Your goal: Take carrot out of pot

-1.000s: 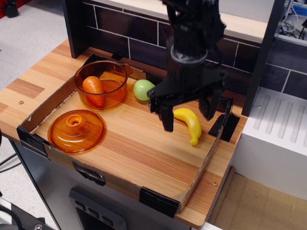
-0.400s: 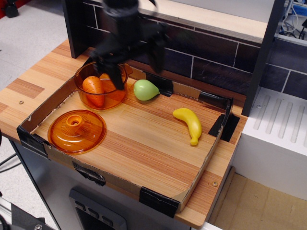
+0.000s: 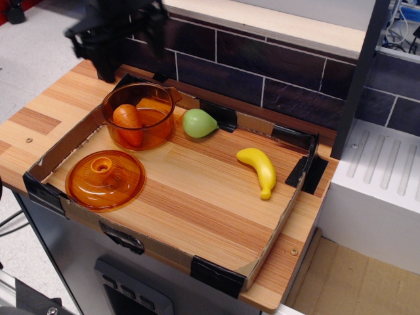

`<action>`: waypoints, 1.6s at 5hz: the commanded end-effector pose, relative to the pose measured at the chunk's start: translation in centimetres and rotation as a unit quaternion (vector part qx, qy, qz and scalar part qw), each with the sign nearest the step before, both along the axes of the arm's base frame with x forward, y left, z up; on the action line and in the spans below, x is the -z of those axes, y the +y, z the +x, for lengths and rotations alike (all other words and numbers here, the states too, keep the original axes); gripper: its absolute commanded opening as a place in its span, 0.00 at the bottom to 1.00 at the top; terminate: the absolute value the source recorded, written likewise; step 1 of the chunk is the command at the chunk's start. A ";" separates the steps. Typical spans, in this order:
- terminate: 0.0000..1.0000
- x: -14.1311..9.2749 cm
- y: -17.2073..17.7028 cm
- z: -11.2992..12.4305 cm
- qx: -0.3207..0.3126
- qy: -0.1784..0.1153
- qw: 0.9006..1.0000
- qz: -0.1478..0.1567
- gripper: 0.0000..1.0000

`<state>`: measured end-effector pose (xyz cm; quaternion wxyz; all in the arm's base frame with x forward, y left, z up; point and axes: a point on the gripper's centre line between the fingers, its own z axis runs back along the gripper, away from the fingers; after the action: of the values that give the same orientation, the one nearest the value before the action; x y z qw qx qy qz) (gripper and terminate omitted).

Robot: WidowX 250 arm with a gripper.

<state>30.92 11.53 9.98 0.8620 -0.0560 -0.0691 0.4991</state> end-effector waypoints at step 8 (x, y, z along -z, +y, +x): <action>0.00 6.5 0.3 0.7 0.011 -0.001 0.996 0.089 1.00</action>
<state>31.40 11.72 2.37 0.8695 0.0225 -0.0980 0.4836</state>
